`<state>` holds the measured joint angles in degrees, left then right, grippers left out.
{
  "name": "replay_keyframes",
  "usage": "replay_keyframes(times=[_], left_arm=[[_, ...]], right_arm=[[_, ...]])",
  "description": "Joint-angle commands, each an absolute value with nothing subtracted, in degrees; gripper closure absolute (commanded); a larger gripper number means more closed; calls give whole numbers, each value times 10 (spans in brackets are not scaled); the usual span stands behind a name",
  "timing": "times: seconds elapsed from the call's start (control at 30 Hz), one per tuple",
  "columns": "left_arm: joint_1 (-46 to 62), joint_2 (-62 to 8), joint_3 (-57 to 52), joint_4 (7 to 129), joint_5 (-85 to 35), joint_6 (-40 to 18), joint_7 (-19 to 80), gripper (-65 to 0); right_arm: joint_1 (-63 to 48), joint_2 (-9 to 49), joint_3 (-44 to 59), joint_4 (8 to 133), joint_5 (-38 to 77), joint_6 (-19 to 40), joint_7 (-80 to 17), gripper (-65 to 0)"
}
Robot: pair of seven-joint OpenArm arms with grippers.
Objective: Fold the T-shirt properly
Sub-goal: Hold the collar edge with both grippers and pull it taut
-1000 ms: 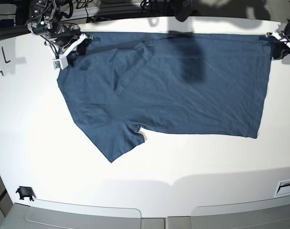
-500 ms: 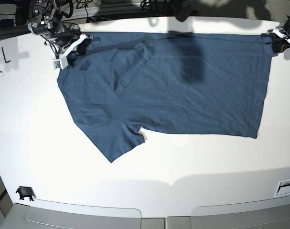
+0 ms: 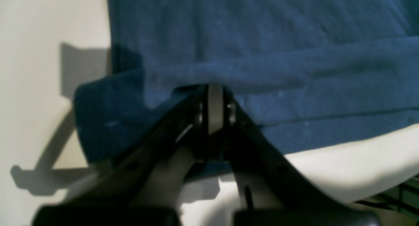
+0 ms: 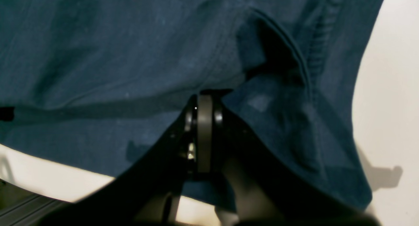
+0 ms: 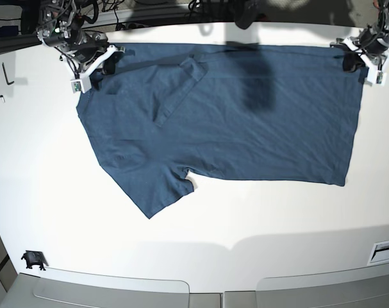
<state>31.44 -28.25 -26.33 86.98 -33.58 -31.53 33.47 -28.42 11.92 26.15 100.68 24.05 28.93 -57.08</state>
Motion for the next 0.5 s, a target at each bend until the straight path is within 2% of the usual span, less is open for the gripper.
replay_keyframes(times=[0.0, 0.17, 0.47], left_arm=[[318, -292, -267, 877, -333, -316, 342, 0], [328, -292, -267, 877, -315, -310, 382, 0], [393, -292, -267, 877, -320, -310, 381, 0]], right_arm=[[-286, 124, 263, 1011, 231, 285, -579, 0], [-286, 124, 263, 1011, 231, 285, -579, 0], [-286, 124, 263, 1011, 232, 285, -579, 0]])
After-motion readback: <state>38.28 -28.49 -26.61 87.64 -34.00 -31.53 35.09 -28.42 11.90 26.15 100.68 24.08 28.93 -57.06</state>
